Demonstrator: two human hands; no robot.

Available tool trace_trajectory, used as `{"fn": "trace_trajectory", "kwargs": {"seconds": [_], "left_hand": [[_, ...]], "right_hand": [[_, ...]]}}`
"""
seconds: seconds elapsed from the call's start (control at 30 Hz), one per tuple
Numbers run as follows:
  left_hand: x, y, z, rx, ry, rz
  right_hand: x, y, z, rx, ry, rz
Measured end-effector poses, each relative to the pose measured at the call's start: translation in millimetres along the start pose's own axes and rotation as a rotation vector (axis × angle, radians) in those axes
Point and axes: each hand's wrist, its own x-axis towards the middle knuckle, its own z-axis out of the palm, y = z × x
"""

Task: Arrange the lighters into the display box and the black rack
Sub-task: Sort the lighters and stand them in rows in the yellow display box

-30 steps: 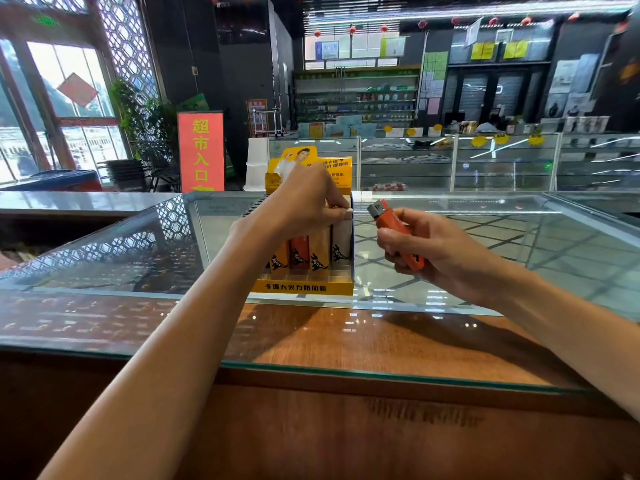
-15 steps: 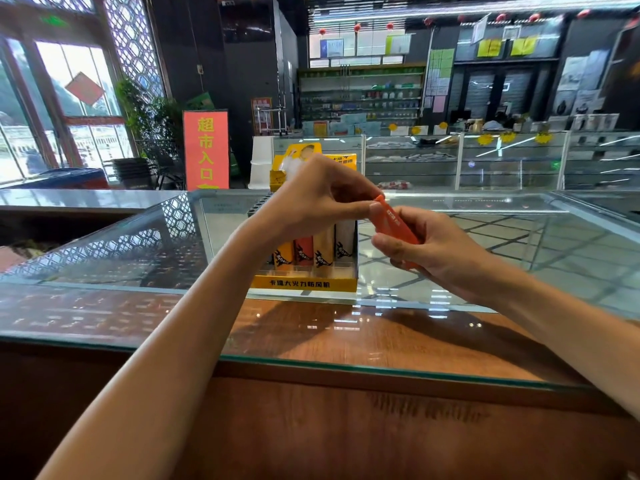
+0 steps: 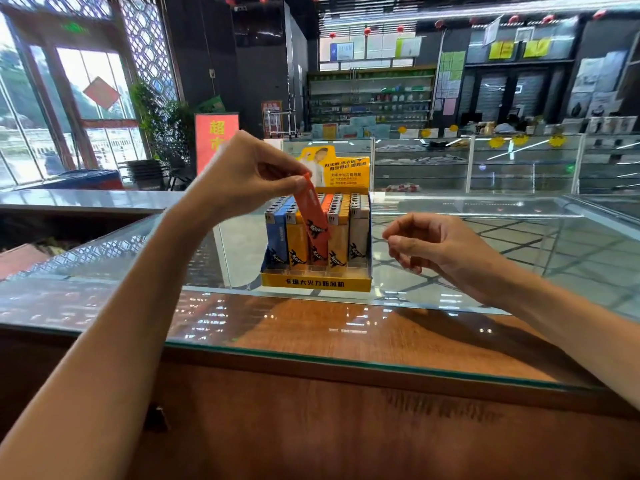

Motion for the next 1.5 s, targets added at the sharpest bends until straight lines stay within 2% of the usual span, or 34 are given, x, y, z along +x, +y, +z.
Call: {"fn": "trace_trajectory", "kwargs": {"seconds": [0.27, 0.6, 0.67, 0.73, 0.8, 0.87, 0.93, 1.2, 1.37, 1.5], "left_hand": [[-1, -11, 30, 0.237, -0.058, 0.085], [-9, -22, 46, 0.363, -0.023, 0.11], [-16, -25, 42, 0.32, -0.014, 0.132], [-29, -33, 32, 0.185, 0.051, 0.079], [-48, -48, 24, 0.113, 0.101, -0.053], [-65, -62, 22, 0.117, -0.033, -0.226], [-74, -72, 25, 0.128, -0.201, -0.321], [-76, -90, 12, 0.095, -0.266, -0.235], [-97, -121, -27, 0.055, -0.181, -0.347], [-111, -157, -65, 0.111, -0.118, -0.423]], "right_hand": [[5, 8, 11, -0.467, 0.002, -0.073], [10, 15, 13, -0.647, -0.001, -0.001], [12, 16, 16, -0.673, -0.011, 0.02], [14, 17, 19, -0.702, -0.048, 0.042], [16, 17, 22, -0.683, -0.097, 0.059], [18, 17, 25, -0.656, -0.116, 0.067], [21, 17, 27, -0.657, -0.101, 0.063], [34, 14, 48, -0.585, -0.062, 0.033], [62, 9, 100, -0.588, -0.092, -0.03], [85, 10, 146, -0.588, -0.089, -0.07]]}}
